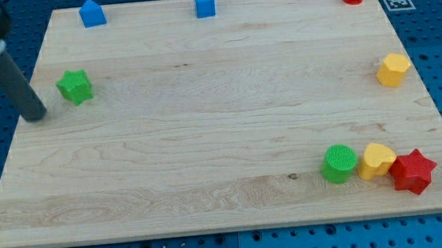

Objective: Slide the green star towards the bottom center

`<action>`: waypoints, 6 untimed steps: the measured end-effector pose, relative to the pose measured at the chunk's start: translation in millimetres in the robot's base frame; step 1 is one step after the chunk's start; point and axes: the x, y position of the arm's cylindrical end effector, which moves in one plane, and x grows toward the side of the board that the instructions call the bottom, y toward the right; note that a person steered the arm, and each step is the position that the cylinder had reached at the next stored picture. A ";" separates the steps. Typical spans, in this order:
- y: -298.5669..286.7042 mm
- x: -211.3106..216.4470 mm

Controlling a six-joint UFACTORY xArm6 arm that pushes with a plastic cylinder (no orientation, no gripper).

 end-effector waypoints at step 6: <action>144.1 61.8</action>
